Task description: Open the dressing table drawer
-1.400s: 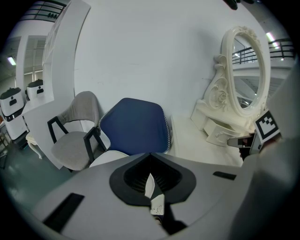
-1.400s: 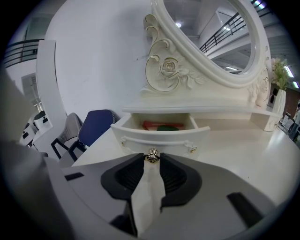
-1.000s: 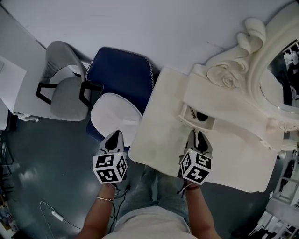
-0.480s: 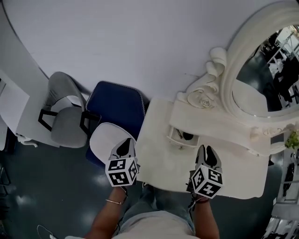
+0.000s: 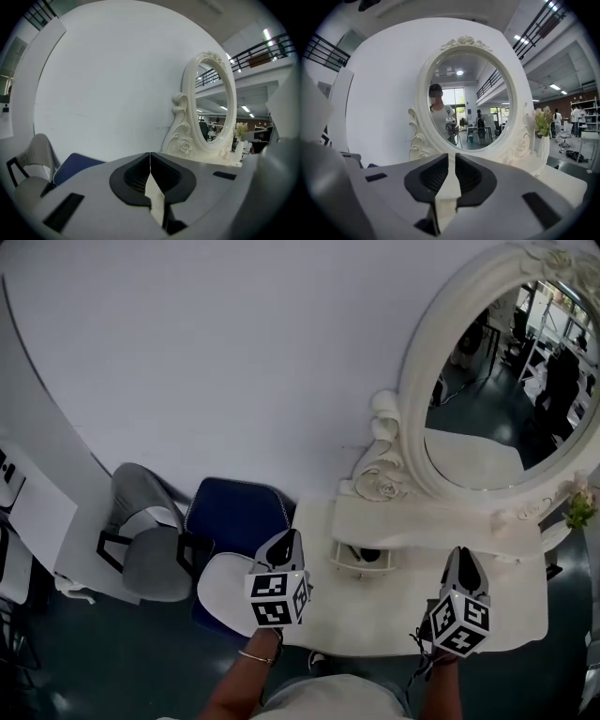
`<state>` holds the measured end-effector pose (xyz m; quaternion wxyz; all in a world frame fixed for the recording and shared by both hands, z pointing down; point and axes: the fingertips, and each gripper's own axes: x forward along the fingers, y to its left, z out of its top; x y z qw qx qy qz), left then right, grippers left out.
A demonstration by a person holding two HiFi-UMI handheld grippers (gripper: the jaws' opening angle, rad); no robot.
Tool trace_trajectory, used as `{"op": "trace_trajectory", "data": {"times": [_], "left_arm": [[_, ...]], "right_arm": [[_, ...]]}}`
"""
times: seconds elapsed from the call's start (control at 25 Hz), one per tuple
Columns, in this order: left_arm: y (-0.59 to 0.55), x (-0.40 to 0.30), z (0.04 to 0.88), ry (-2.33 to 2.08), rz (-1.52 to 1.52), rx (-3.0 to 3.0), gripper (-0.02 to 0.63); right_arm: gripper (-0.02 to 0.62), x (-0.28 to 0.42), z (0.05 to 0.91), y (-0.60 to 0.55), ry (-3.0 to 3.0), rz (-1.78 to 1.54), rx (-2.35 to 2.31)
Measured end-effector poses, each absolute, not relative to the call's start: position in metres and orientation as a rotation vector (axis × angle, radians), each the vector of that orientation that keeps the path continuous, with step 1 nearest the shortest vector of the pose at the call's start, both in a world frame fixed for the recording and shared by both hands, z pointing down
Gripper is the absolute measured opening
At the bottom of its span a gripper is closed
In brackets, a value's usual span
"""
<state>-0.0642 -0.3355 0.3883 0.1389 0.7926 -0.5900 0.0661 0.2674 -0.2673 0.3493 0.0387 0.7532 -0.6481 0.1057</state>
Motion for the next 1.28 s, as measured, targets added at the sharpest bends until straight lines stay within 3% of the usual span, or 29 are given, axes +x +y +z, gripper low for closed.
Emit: {"op": "trace_trajectory", "data": {"times": [0.52, 1.28], "left_arm": [[-0.354, -0.031, 0.315, -1.731, 0.086, 2.481, 0.020], [-0.358, -0.003, 0.318, -1.690, 0.089, 2.509, 0.020]], "right_arm": [[0.008, 0.345, 0.301, -0.232, -1.908, 0.212, 2.601], [0.005, 0.356, 0.323, -0.232, -1.933, 0.287, 2.540]]}}
